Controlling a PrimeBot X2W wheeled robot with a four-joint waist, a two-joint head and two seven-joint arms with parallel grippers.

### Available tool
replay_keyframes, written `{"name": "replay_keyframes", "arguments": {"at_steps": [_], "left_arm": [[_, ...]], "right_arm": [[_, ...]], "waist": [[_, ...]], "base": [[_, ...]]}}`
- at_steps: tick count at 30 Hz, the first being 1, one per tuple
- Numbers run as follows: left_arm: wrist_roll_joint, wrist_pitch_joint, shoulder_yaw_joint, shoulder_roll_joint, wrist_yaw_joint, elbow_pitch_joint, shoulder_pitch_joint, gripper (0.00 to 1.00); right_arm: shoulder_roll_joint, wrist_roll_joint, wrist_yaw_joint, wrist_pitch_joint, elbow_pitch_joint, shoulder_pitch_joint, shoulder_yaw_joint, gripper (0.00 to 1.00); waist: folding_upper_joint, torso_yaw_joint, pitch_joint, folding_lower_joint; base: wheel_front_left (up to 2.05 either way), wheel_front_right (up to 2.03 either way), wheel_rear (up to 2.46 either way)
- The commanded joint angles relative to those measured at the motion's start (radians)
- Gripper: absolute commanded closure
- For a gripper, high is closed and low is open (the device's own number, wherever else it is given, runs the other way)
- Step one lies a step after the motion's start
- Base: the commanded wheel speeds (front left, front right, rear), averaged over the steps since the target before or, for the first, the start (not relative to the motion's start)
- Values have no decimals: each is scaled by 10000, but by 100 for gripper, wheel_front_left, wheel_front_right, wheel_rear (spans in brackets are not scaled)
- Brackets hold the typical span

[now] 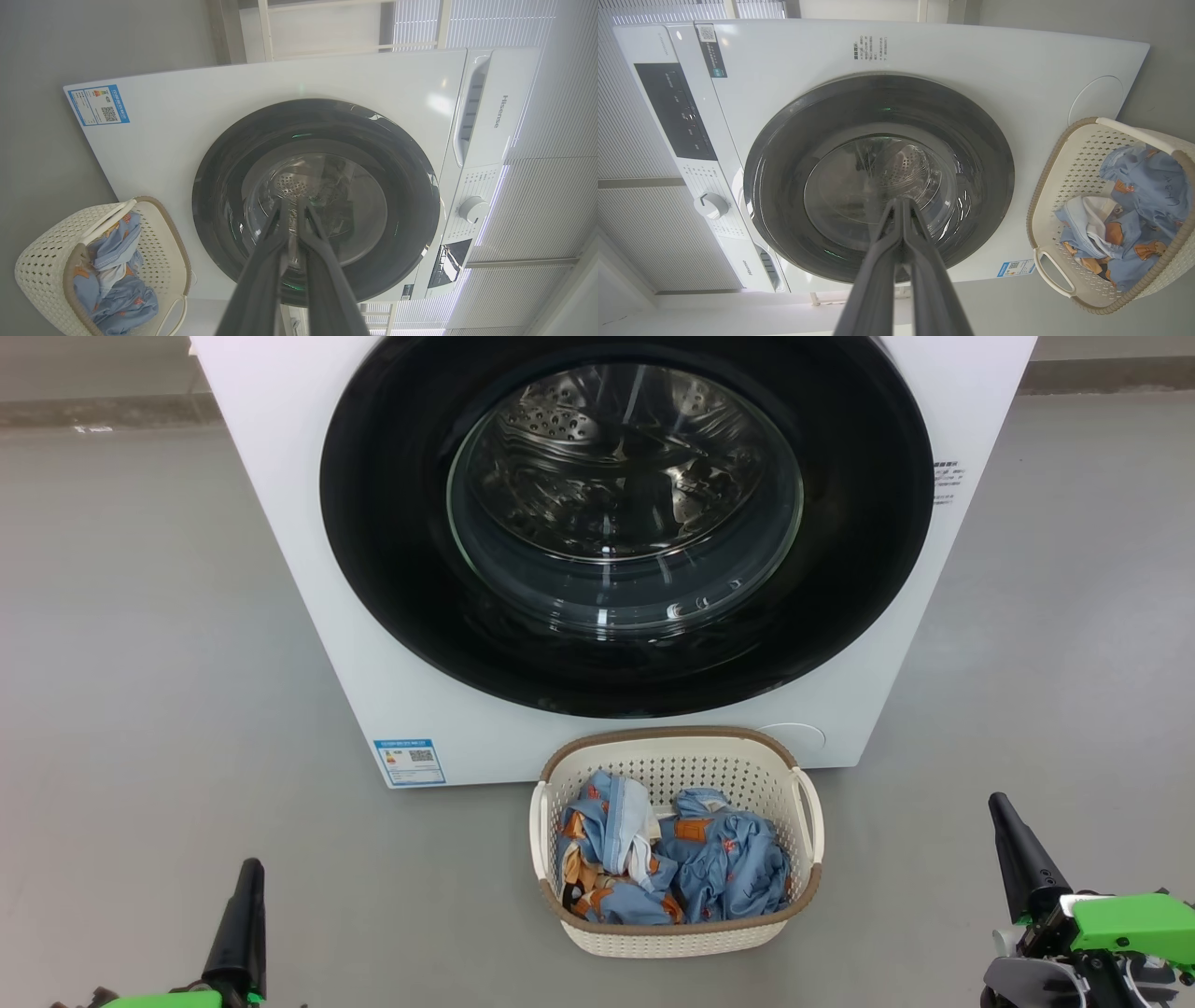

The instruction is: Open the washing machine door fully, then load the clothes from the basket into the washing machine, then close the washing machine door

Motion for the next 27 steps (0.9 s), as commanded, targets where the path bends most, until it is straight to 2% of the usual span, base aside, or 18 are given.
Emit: {"name": "replay_keyframes", "arguments": {"at_steps": [1,4,5,11,15,20,27], "left_arm": [[93,66,332,92,-8,-257,-433,100],[93,67,332,92,-8,-257,-433,100],[0,0,-2,-2,0,7,2,0],[23,-76,-47,-79,0,317,265,0],[89,-192,-39,-67,0,225,249,0],[267,-344,-49,-21,-1,103,250,0],[738,-550,-87,80,-1,-132,242,0]], "right_arm": [[-102,-101,62,50,-259,-520,182,100],[-102,-102,62,50,-259,-520,182,100],[2,0,0,0,7,1,2,0],[143,-7,1,-52,369,255,49,0],[130,-51,3,-154,313,216,109,0],[53,-225,6,-308,267,170,211,0],[-58,-814,9,-544,296,50,314,0]], "waist": [[0,0,0,0],[0,0,0,0],[0,0,0,0],[0,3,11,1],[0,12,-12,21],[0,25,3,2],[0,47,15,0]], "base": [[0,0,0],[0,0,0],[0,0,0],[0,0,0],[0,0,0],[0,0,0],[0,0,0]]}}
